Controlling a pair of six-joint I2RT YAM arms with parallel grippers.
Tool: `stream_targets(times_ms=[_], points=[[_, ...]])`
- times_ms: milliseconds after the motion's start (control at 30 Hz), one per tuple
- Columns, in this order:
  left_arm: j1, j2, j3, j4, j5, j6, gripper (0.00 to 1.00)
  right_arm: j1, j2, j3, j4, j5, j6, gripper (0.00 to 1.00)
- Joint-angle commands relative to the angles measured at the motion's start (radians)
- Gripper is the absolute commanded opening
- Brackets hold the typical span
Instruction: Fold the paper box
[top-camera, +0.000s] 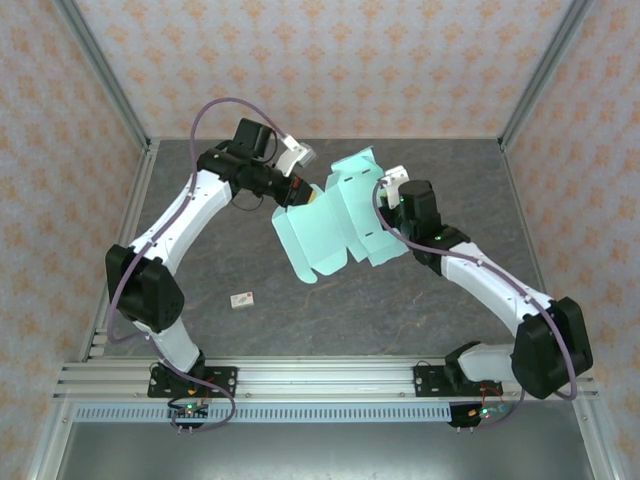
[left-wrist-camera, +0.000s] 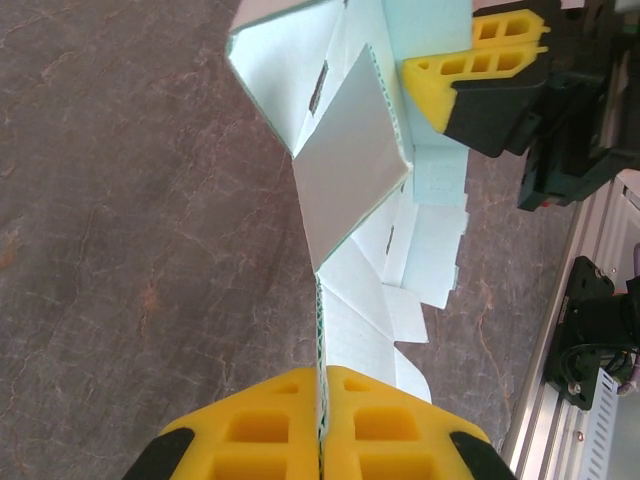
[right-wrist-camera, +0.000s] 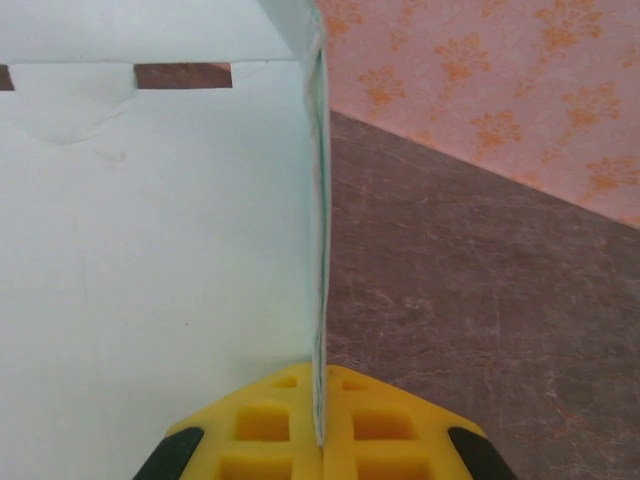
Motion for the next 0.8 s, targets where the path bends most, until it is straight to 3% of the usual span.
stream_targets(times_ms=[0,200,400,600,767], points=[[-0.015,0.010,0.036,0.009,0.009,-0.017,0.00,0.030,0.047,0.008,0.052,0.160,-0.026,0.01],[-0.019,0.019,0.035,0.005,0.014,-0.014,0.00,0.063,0.104,0.013,0.103,0.252,-0.044,0.00],[-0.020,0.025,0.029,0.002,-0.004,-0.014,0.00,0.063,0.119,0.012,0.110,0.244,-0.059,0.00],[-0.020,0.004,-0.061,0.061,-0.092,-0.094,0.00,-0.027,0.123,0.086,-0.088,-0.074,-0.086,0.00],[-0.020,-0.002,-0.146,0.101,-0.154,-0.141,0.08,-0.086,0.165,0.194,-0.294,-0.300,-0.112,0.00]])
